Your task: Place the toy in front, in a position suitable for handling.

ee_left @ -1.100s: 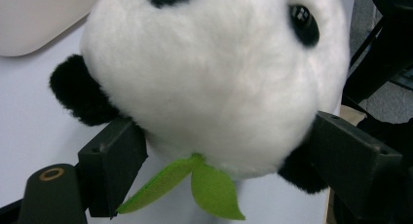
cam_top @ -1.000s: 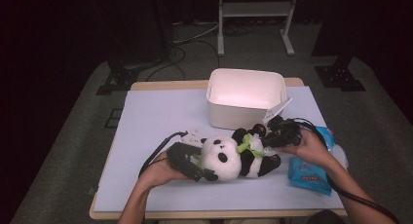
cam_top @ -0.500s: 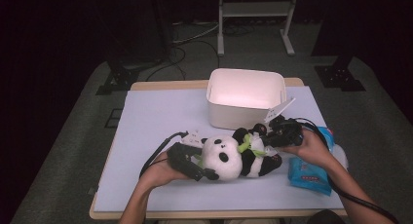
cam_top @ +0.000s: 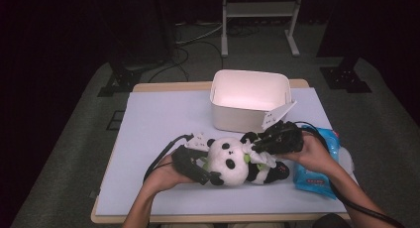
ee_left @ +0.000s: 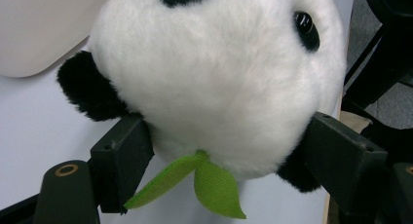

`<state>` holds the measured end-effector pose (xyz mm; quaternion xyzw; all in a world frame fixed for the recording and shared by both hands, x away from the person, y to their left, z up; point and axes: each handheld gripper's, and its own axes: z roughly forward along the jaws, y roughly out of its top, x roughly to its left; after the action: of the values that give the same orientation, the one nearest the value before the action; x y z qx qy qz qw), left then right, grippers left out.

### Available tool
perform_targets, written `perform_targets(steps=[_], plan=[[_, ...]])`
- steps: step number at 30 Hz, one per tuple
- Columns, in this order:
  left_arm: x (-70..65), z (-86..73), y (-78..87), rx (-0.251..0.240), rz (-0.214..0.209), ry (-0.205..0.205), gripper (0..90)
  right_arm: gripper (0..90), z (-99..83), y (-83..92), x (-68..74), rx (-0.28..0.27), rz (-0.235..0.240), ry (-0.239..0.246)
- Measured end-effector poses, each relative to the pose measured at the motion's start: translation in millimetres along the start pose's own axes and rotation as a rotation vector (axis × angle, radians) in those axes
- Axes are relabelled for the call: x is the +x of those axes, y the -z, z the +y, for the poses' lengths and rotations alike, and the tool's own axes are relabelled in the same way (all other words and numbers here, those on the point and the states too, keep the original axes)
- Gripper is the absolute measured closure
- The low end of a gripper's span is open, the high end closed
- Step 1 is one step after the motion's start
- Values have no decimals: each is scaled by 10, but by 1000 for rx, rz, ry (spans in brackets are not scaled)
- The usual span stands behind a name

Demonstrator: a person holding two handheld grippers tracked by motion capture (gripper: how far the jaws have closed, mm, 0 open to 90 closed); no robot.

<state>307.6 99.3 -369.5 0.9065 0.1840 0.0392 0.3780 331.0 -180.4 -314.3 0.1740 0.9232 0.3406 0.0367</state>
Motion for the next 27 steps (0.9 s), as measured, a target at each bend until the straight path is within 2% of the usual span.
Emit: perform_targets(steps=[12,27], plan=[[-21,37,2,-12,6,-8,208,857,267,-105,256,13,34,88],[-35,68,3,-27,11,-10,208,857,396,-236,440,34,68,153]])
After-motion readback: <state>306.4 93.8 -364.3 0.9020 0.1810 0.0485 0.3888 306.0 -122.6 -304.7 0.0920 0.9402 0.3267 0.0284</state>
